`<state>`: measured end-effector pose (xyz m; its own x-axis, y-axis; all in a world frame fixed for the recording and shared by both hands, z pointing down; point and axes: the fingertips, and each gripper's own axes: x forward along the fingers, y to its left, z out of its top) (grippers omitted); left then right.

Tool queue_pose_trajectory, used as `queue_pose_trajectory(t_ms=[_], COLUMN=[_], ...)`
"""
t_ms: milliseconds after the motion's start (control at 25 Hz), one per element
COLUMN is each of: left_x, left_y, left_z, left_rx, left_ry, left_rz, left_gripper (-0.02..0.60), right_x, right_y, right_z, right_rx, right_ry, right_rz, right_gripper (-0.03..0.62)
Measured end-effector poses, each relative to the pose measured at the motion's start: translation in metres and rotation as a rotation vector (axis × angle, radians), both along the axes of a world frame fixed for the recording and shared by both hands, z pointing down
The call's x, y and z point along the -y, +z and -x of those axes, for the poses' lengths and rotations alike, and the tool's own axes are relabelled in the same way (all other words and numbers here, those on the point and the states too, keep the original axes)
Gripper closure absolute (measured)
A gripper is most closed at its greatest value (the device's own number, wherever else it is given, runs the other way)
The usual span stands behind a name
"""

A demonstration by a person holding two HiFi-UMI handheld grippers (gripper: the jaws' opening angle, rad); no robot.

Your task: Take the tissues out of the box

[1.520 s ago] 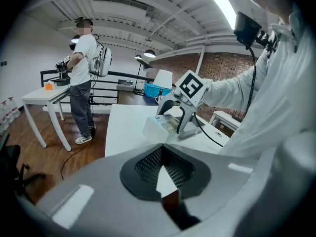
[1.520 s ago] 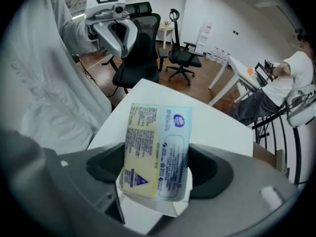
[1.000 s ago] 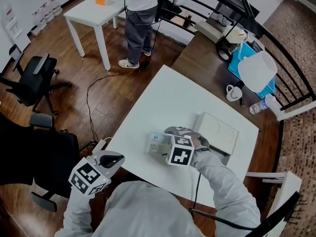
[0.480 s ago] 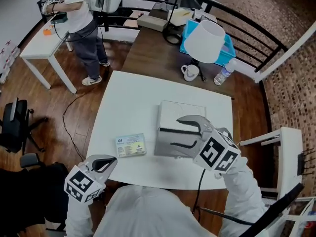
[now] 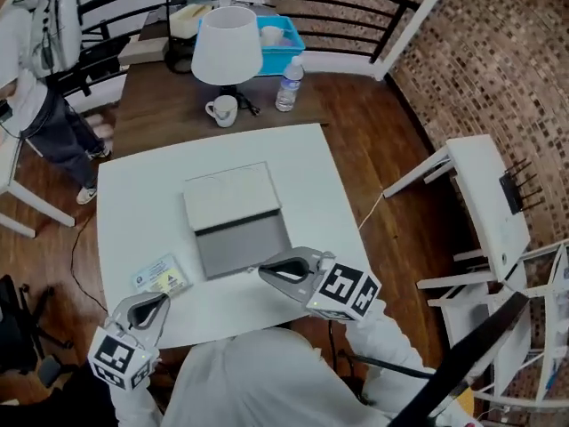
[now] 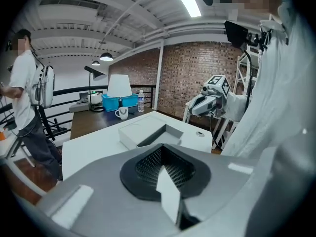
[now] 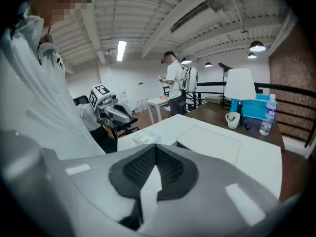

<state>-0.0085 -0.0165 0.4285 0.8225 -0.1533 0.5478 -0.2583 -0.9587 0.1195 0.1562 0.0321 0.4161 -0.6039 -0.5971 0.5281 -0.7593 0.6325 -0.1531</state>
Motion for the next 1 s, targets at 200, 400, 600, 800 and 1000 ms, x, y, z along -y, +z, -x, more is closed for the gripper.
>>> queue_pose_trajectory(t_ms=[200, 400, 600, 800, 1000], left_x=[-0.016, -0.025, -0.025, -0.032, -0.028], left_y=[0.0, -0.005, -0.006, 0.0, 0.0], left_z=[-0.017, -0.018, -0.007, -0.001, 0.003], left_rx=[0.015, 0.007, -0.007, 0.004, -0.005], left_ry=[0.01, -0.004, -0.031, -0.024, -0.023], left_rz=[-0.009, -0.014, -0.012, -0.005, -0.001], left_gripper=[0.569, 0.569, 0.569, 0.569, 0.569], right_x=[0.0, 0.001, 0.007, 0.013, 0.019], right_y=[-0.019, -0.03, -0.032, -0.042, -0.048], right_z=[-0.005, -0.004, -0.001, 0.004, 0.008], right_rx=[0.197, 0.22, 0.279, 0.354, 0.342], right_ry=[0.06, 0.043, 0.078, 0.11, 0.113], right_rz=[-0.056, -0.089, -0.097, -0.121, -0.13], right_gripper=[0.591, 0.591, 0.591, 0.591, 0.591])
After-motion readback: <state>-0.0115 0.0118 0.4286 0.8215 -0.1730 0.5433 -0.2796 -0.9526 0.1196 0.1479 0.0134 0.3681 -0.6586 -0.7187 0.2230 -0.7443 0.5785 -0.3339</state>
